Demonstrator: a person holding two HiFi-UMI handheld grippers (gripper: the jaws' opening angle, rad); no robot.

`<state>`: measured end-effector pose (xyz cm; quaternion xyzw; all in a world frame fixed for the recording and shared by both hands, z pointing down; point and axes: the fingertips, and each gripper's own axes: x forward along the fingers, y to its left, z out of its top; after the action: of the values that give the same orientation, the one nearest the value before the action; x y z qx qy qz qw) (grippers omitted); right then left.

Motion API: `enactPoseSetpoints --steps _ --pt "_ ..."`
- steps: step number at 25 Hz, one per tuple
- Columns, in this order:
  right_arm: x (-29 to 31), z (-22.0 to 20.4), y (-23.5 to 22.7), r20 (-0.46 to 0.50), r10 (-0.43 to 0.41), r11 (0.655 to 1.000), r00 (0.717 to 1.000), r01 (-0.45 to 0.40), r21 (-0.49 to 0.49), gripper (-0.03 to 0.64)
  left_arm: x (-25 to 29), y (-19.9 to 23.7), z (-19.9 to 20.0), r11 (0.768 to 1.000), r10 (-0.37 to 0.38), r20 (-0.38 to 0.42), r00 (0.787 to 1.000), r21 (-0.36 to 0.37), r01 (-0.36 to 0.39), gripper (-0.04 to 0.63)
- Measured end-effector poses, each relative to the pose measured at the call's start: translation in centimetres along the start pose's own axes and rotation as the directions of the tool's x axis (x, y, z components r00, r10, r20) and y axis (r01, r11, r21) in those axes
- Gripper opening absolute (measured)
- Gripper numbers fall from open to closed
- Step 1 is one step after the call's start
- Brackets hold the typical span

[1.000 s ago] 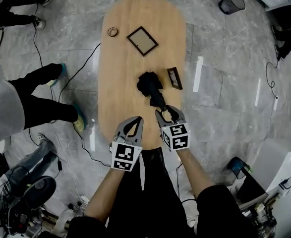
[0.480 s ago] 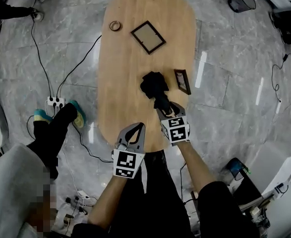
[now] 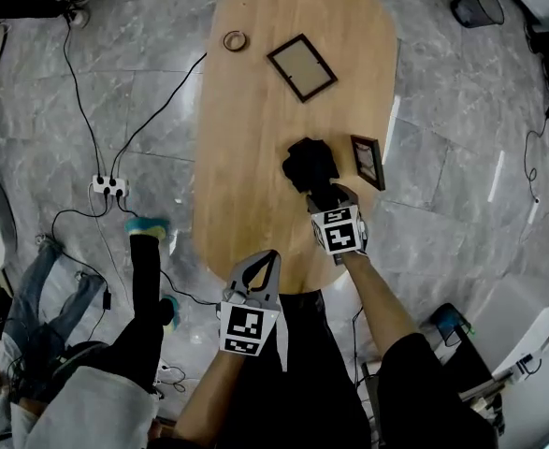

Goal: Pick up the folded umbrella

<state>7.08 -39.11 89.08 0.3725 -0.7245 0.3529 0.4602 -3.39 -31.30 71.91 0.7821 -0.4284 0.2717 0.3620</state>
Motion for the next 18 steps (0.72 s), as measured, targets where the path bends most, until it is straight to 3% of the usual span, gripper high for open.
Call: enactPoseSetpoints --steps 10,18 --pt "3.6 0.2 -0.9 -0.106 -0.042 0.994 0.993 0.030 -0.108 0.262 -0.7 2.2 -1.1 0.997 0.026 0.006 1.000 -0.074 -0.025 0.015" --pt "4.5 -0.5 -1.3 -0.152 -0.073 0.992 0.986 0.056 -0.114 0.273 -1.4 2.4 -1.9 0.996 0.027 0.005 1.000 -0.089 -0.026 0.015"
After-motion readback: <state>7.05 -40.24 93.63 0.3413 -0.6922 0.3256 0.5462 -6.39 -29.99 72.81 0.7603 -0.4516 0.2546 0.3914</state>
